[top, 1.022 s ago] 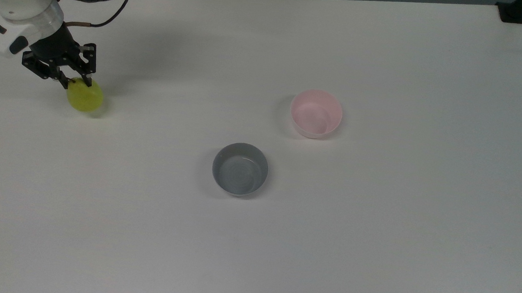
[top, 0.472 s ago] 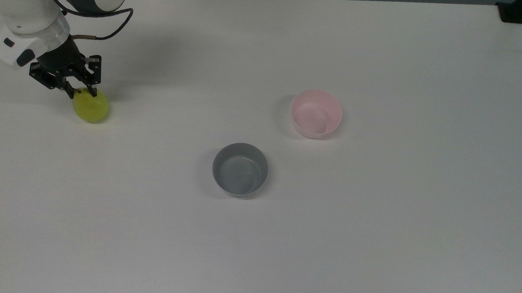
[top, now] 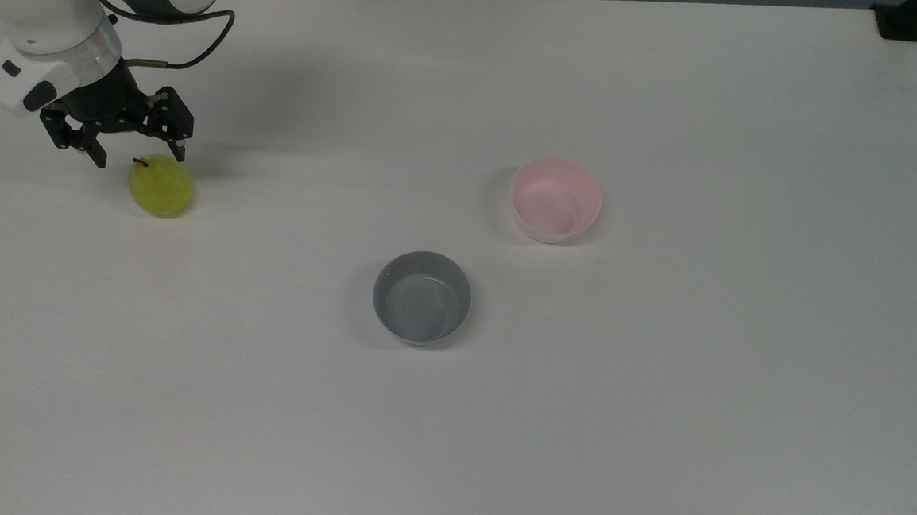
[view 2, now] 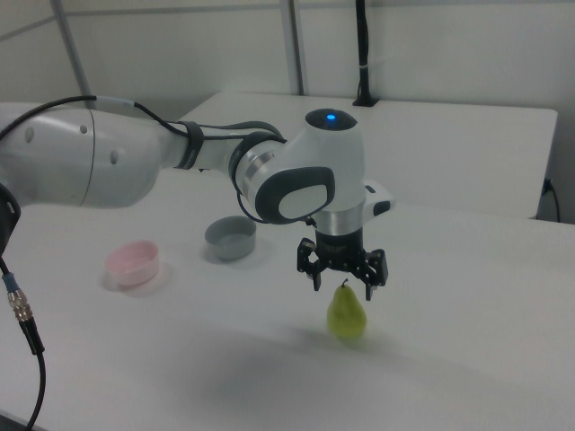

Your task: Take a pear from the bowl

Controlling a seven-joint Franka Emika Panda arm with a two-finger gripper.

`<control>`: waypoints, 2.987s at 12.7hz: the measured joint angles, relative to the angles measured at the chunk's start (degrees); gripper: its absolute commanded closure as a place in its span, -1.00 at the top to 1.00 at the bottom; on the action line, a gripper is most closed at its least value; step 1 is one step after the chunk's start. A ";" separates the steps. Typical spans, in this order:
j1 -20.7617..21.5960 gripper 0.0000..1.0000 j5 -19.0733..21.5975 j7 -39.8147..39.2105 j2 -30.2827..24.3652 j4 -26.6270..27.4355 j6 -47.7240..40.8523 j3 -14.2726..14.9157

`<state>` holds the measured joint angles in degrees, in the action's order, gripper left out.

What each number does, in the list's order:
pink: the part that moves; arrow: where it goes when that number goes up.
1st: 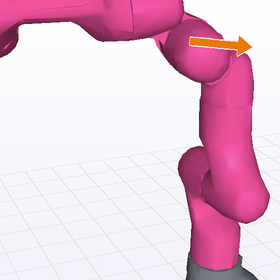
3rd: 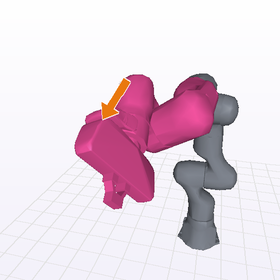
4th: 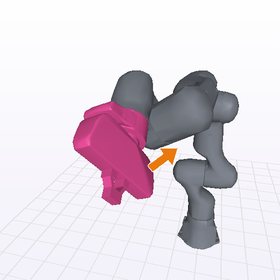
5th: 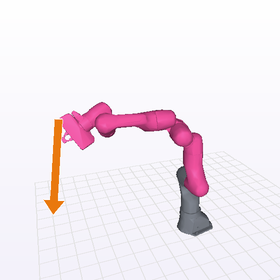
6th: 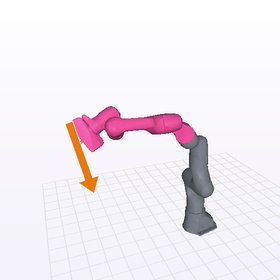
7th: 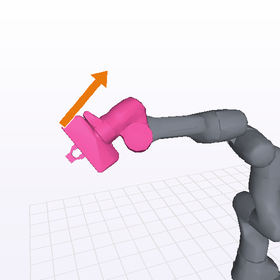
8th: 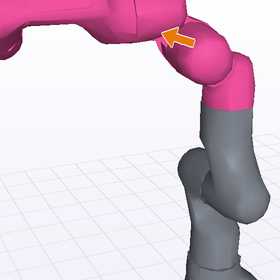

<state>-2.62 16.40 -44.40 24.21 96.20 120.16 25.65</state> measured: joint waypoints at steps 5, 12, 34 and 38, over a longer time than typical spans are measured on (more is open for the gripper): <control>0.92 1.00 -4.05 7.45 -8.71 -3.64 -16.08 -0.03; 6.55 1.00 -9.08 33.93 -22.64 -6.86 -34.78 -4.39; 1.89 1.00 -13.58 31.88 -25.26 -3.56 -25.06 -23.33; 3.03 1.00 -14.73 32.67 -25.25 -3.04 -25.06 -23.20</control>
<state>0.40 1.66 -11.73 -1.04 93.16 95.10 2.45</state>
